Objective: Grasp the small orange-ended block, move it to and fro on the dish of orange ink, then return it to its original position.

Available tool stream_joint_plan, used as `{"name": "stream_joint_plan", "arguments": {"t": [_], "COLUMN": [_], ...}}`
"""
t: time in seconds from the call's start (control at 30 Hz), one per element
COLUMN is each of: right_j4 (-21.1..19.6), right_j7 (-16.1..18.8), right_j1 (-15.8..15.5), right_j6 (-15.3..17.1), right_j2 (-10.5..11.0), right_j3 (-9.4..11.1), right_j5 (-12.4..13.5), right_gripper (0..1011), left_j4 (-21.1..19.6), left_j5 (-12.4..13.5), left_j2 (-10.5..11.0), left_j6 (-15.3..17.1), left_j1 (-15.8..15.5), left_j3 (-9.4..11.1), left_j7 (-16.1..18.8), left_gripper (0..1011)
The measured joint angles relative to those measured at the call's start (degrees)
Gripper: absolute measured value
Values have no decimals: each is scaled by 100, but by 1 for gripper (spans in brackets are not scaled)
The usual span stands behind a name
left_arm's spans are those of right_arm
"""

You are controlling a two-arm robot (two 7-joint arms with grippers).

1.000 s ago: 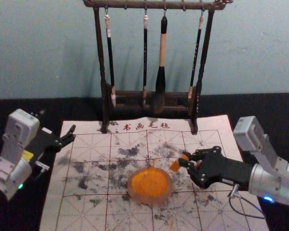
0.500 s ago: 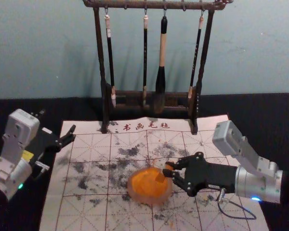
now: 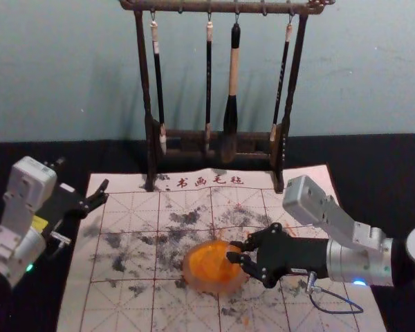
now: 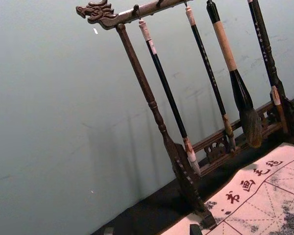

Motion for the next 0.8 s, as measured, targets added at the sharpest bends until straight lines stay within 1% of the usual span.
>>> {"name": "stream_joint_plan", "arguments": {"t": [0.53,0.8], "right_j4": [263,375], "right_j7": [90,112], "right_j1": [371,504], "right_j6": [127,160], "right_j2": [-175,-265], "right_j3": [-308,-406], "right_j5": [-175,-244], "right_gripper": [107,107], "left_j4": [0,0], "left_j5": [0,0], "left_j2": [0,0], "left_j6": [0,0], "left_j1": [0,0], "left_j3": [0,0], "left_j7": [0,0], "left_gripper": [1002,1001]}}
